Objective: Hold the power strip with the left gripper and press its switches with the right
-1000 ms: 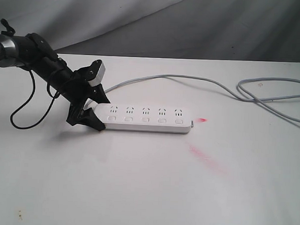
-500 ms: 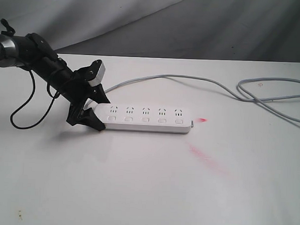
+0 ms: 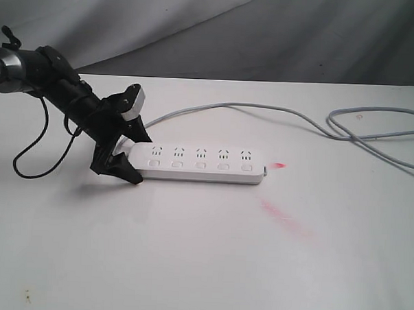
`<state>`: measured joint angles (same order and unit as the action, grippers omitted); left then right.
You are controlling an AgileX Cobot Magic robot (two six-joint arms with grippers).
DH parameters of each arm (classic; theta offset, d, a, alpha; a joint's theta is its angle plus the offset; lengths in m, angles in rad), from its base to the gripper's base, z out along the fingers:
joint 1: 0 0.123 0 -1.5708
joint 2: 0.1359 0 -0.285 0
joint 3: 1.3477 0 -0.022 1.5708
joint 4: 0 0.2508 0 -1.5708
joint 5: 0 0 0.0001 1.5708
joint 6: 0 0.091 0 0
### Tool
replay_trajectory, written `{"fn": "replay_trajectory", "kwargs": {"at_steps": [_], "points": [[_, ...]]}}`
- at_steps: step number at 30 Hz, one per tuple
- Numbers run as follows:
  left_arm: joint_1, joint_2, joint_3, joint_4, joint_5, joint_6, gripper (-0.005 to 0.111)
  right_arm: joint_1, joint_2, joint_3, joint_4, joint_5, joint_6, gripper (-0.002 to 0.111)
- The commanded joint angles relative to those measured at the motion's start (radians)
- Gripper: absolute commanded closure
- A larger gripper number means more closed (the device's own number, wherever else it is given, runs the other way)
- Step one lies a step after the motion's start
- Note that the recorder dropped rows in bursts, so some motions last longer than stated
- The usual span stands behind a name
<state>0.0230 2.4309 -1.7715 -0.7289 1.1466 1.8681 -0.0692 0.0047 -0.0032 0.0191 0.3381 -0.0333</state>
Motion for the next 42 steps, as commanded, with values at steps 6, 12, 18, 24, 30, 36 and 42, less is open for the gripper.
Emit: {"fn": "replay_trajectory", "kwargs": {"at_steps": [6, 12, 18, 24, 30, 36, 42], "points": [[-0.003, -0.165, -0.002, 0.005, -0.051, -0.023, 0.012, -0.001, -0.005, 0.003, -0.008, -0.004, -0.011, 0.085], [-0.002, -0.374, -0.002, 0.02, -0.116, -0.144, 0.042, -0.001, -0.005, 0.003, -0.008, -0.004, -0.011, 0.085], [0.001, -0.582, -0.002, 0.064, -0.157, -0.255, 0.106, -0.001, -0.005, 0.003, -0.008, -0.004, -0.011, 0.085], [0.019, -0.773, -0.002, 0.062, -0.16, -0.663, 0.106, -0.001, -0.005, 0.003, -0.008, -0.004, -0.011, 0.085], [0.096, -0.904, -0.002, -0.041, -0.164, -1.186, 0.106, -0.001, -0.005, 0.003, -0.008, -0.004, -0.011, 0.085], [0.183, -0.978, -0.002, -0.075, -0.148, -1.613, 0.106, -0.001, -0.005, 0.003, -0.008, -0.004, -0.011, 0.085], [0.225, -0.999, -0.002, -0.071, -0.06, -1.688, 0.106, -0.001, -0.005, 0.003, -0.008, -0.004, -0.011, 0.085]]}}
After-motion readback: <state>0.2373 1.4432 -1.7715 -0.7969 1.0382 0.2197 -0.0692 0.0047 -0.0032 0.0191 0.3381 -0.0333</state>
